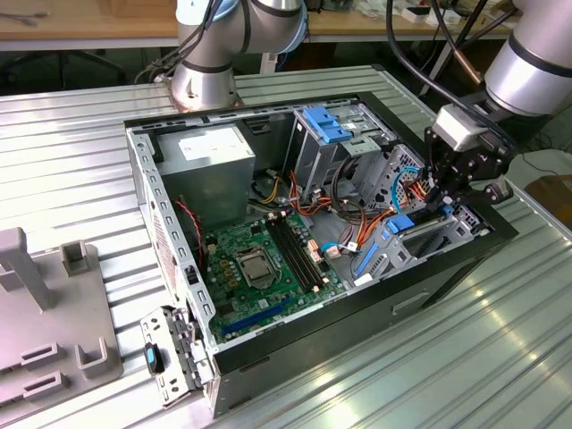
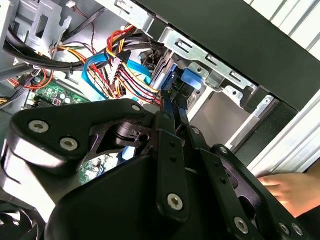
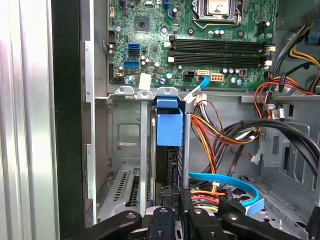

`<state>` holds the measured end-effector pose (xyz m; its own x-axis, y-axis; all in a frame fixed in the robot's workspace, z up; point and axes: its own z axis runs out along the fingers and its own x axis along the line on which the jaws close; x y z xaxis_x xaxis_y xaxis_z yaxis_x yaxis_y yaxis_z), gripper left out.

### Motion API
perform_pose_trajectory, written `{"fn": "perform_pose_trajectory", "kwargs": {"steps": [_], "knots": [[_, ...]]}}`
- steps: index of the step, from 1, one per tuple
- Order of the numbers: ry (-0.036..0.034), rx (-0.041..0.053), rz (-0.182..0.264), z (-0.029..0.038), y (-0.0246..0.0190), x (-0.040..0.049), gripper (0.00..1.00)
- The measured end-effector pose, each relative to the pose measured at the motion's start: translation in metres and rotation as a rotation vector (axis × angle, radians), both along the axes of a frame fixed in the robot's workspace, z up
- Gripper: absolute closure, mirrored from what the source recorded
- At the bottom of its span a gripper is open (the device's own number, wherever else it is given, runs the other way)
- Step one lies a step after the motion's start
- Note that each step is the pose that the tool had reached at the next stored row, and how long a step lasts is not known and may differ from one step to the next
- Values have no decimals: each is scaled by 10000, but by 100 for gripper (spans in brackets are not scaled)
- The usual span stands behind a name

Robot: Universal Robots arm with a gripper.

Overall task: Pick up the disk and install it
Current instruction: 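Insert the first disk wire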

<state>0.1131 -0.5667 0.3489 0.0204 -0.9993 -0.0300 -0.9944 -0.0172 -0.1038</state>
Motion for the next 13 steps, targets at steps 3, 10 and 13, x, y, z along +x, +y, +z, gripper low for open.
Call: {"fn": "perform_pose_trajectory", "kwargs": {"steps": [3, 10, 13], "knots": [[-85, -32, -34, -6, 0, -4, 83], [-129, -69, -35, -7, 1, -15, 83], [-129, -120, -34, -7, 3, -19, 83]]}}
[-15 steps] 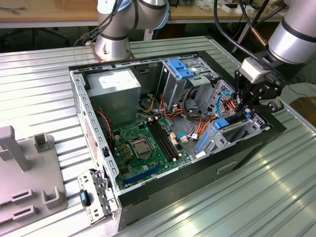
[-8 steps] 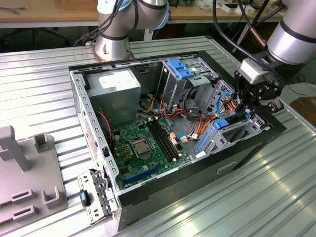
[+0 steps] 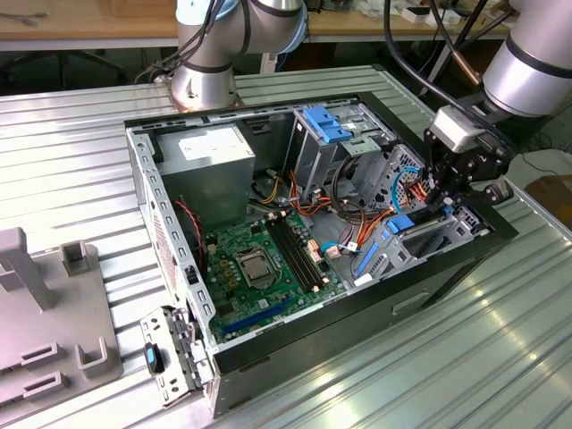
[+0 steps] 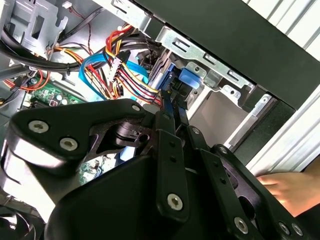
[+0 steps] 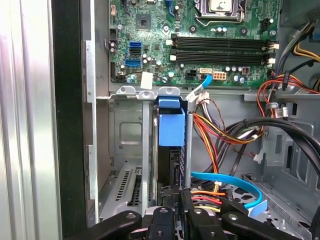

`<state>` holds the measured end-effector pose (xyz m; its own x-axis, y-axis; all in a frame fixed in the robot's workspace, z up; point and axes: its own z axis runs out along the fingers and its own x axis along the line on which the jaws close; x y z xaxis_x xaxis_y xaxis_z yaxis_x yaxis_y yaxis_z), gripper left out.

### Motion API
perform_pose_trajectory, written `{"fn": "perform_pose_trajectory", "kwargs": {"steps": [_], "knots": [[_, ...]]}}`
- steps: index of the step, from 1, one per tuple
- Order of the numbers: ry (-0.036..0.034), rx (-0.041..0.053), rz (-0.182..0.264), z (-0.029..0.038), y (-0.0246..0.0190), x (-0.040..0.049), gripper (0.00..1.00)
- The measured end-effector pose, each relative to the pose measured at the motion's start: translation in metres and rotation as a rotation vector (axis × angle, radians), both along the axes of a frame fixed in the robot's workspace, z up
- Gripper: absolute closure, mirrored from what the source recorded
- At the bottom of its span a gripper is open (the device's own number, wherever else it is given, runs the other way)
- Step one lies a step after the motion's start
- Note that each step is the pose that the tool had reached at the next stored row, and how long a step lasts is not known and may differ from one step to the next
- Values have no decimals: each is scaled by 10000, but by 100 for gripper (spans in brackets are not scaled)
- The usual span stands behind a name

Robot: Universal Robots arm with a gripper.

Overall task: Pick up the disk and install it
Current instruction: 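Insert the first disk wire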

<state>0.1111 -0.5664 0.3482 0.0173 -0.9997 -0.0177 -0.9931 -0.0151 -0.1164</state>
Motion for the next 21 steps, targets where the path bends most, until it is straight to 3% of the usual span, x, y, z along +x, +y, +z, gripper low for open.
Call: {"fn": "perform_pose_trajectory", "kwargs": {"steps": [16, 21], "knots": [[0, -32, -1, -32, 4, -22, 83], [0, -29, -1, 14, 6, -22, 83]]}}
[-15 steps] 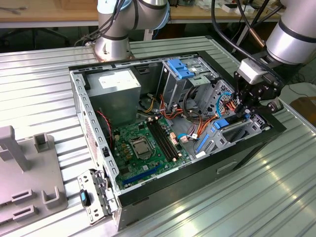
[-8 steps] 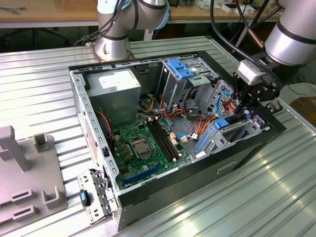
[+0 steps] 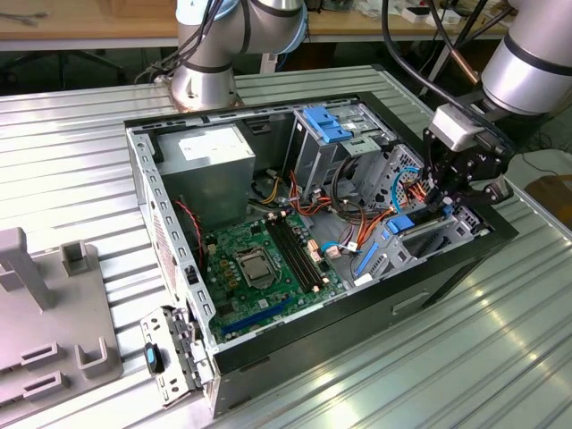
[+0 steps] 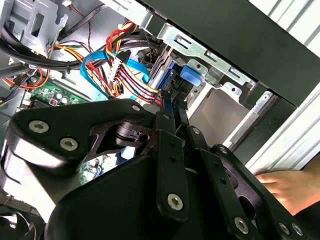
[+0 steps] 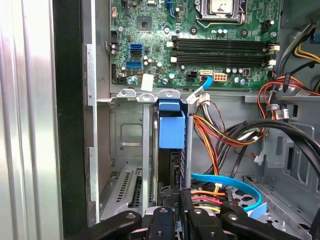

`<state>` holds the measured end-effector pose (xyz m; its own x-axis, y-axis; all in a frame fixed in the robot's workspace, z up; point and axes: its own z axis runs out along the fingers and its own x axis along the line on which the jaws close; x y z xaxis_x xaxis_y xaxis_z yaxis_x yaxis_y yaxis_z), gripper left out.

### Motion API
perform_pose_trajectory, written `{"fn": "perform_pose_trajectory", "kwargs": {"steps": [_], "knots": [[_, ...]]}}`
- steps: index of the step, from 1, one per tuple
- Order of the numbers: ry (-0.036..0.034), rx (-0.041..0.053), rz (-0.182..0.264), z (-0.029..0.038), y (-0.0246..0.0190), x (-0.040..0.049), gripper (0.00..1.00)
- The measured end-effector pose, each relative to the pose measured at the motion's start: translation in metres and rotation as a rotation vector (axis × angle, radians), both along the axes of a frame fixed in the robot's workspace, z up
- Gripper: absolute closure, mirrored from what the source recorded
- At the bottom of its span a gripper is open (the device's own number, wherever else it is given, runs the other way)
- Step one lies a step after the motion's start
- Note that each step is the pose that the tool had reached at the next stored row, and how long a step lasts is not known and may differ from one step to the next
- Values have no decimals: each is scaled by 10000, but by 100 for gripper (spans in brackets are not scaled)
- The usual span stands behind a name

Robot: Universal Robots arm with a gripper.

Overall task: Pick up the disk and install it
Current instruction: 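Insert the first disk wire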

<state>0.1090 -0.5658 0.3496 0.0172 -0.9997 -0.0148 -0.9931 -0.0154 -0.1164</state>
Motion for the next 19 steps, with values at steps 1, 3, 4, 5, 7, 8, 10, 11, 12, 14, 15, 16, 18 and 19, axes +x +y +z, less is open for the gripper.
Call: {"fn": "perform_pose_trajectory", "kwargs": {"steps": [1, 3, 4, 5, 7, 8, 10, 11, 12, 14, 15, 16, 18, 19], "knots": [[0, 1, 0, 0, 0, 0, 83], [0, -3, 0, -1, 0, 0, 83], [0, -2, 0, -4, 1, 0, 83], [0, -1, 0, -6, 3, 0, 83], [0, -2, -5, -12, 7, 0, 83], [0, -1, -5, -15, 8, 0, 83], [0, -4, -5, -20, 9, 0, 83], [0, -4, -7, -25, 8, 0, 83], [0, -3, -7, -29, 8, 2, 83], [1, -4, -7, -37, 8, 11, 83], [1, -5, -8, -39, 8, 11, 83], [1, -6, -8, -43, 8, 11, 83], [1, -4, -7, -50, 8, 12, 83], [2, -4, -8, -53, 9, 12, 83]]}}
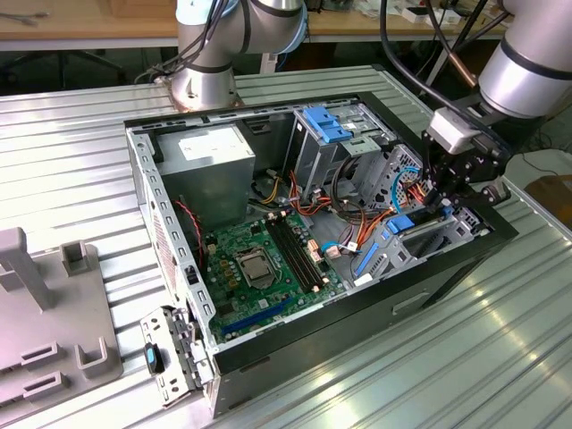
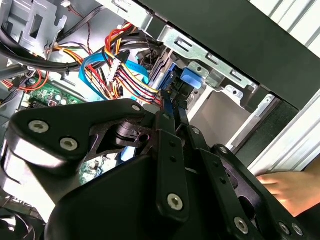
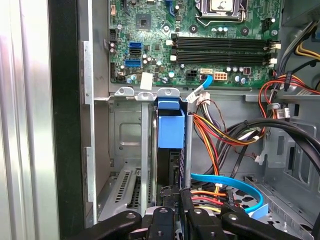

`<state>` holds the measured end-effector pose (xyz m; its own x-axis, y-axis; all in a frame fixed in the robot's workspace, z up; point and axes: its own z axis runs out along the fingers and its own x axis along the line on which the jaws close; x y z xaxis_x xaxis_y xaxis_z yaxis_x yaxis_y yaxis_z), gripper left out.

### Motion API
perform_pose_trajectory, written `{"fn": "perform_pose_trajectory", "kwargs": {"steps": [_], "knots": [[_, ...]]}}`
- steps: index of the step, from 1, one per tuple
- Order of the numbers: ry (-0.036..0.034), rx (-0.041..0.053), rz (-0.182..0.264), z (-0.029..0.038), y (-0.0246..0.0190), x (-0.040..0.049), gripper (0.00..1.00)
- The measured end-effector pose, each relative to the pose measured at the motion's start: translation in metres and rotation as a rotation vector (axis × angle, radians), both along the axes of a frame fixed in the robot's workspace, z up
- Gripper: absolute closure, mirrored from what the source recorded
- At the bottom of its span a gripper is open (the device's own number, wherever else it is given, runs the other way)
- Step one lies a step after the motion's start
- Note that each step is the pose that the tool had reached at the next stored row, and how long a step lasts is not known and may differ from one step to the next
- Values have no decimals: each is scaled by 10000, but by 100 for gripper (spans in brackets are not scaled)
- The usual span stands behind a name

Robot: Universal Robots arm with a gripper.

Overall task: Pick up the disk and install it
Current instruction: 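Insert the first disk wire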

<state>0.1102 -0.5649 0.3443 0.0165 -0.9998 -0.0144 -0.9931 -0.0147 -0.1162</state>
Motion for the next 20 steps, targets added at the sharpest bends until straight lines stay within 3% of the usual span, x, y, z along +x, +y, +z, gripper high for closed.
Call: {"fn": "perform_pose_trajectory", "kwargs": {"steps": [20], "knots": [[12, -10, -263, 4, 20, 0, 83]]}}
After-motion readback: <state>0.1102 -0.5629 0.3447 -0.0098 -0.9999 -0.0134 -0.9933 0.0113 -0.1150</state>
